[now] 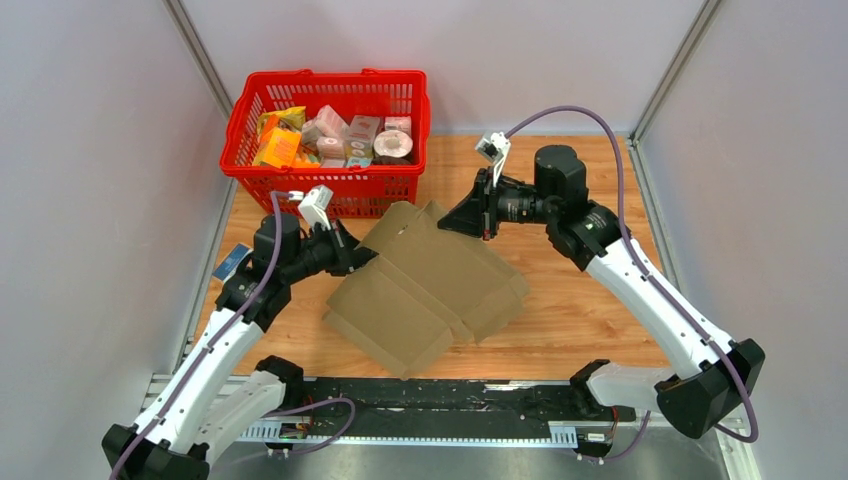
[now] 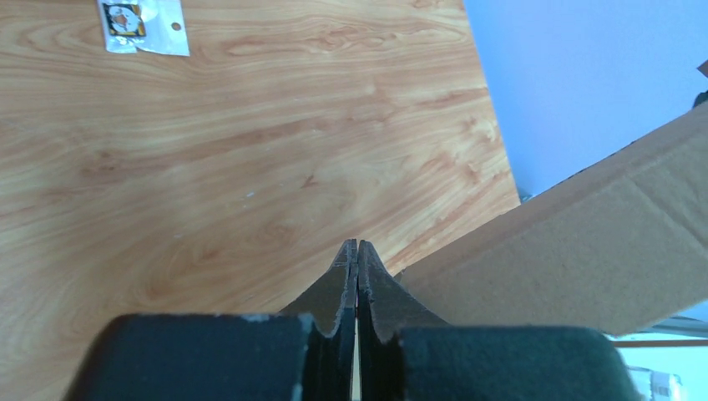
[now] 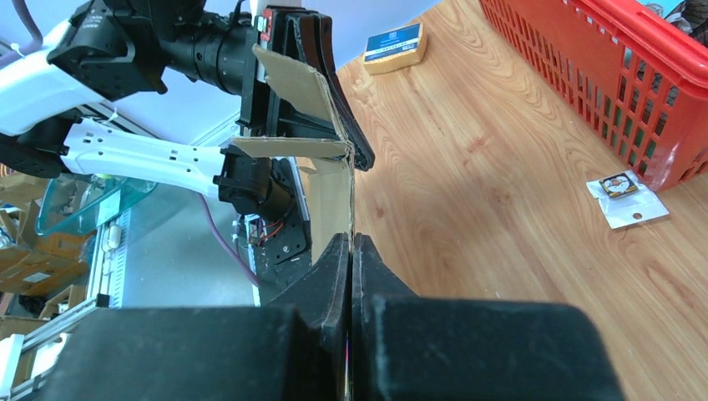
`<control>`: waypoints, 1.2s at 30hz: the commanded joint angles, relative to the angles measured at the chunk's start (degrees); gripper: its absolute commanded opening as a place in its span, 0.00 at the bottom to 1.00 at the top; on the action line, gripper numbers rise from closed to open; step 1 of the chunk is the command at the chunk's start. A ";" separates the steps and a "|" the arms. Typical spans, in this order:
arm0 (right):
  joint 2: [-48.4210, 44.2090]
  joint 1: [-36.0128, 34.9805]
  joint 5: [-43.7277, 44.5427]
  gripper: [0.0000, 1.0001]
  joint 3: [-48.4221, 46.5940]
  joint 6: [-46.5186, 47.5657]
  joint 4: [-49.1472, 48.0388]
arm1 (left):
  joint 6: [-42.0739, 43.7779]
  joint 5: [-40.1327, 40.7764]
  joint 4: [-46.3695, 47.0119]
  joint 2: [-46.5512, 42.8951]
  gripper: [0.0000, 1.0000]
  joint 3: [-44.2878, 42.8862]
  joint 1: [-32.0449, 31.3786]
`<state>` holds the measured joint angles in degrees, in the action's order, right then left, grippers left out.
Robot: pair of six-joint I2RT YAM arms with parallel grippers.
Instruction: Fold the paper box
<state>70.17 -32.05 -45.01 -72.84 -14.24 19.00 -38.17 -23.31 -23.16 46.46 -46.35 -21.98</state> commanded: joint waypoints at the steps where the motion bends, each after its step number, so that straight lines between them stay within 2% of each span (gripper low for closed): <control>1: 0.75 -0.03 -0.51 0.00 -1.25 -2.46 -4.06 | -5.59 -3.76 8.91 -3.38 0.02 4.06 0.18; 7: 1.81 -0.11 -1.31 0.00 -0.73 -3.78 -5.38 | -7.88 -3.32 11.46 -4.18 0.01 6.71 -0.26; 11: 2.60 -0.20 -0.78 0.00 -0.11 -3.52 -5.29 | -8.50 -0.07 13.05 -3.83 0.03 8.29 -2.98; 12: 2.86 -0.20 -0.25 0.00 -0.20 -2.64 -4.16 | -8.32 0.37 13.05 -3.74 0.05 8.64 -3.42; 15: 3.92 -0.29 4.48 0.00 -1.51 3.94 3.02 | -4.64 4.49 8.67 -5.49 0.20 8.56 -3.42; 16: 4.18 -0.29 5.80 0.00 -2.39 5.44 4.80 | -2.19 8.24 4.91 -6.20 0.28 8.47 -3.42; 17: 4.79 -0.29 7.82 0.00 -2.74 6.93 6.21 | -1.04 10.37 2.96 -7.07 0.31 8.47 -3.42; 20: 5.76 -0.38 9.85 0.00 -3.36 11.24 9.91 | 2.31 15.83 -2.32 -10.59 0.34 8.47 -3.51; 24: 7.17 -0.99 13.99 0.00 -3.98 15.46 12.63 | 3.28 20.23 -5.14 -16.03 0.32 8.91 -3.42; 26: 8.57 -1.69 13.90 0.00 -4.76 17.22 13.25 | 4.33 19.37 -2.61 -17.01 0.33 8.56 -3.42; 28: 9.80 -3.62 14.86 0.00 -5.47 19.23 14.39 | 6.26 12.27 2.92 -14.48 0.36 7.42 -3.42; 31: 13.05 -6.61 16.36 0.00 -7.31 21.35 16.85 | 8.98 3.55 4.79 -5.70 0.40 0.93 -4.47; 32: 13.50 -7.14 17.06 0.00 -7.75 21.45 17.20 | 10.47 3.10 3.74 -1.41 0.41 -3.70 -6.57; 36: 14.64 -9.51 17.86 0.00 -8.19 21.45 17.12 | 16.63 5.20 1.27 4.77 0.44 -10.86 -10.09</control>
<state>84.33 -39.70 -28.99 -78.13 4.69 35.11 -29.17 -15.40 -23.38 47.16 -50.35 -29.30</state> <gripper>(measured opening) 0.010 0.437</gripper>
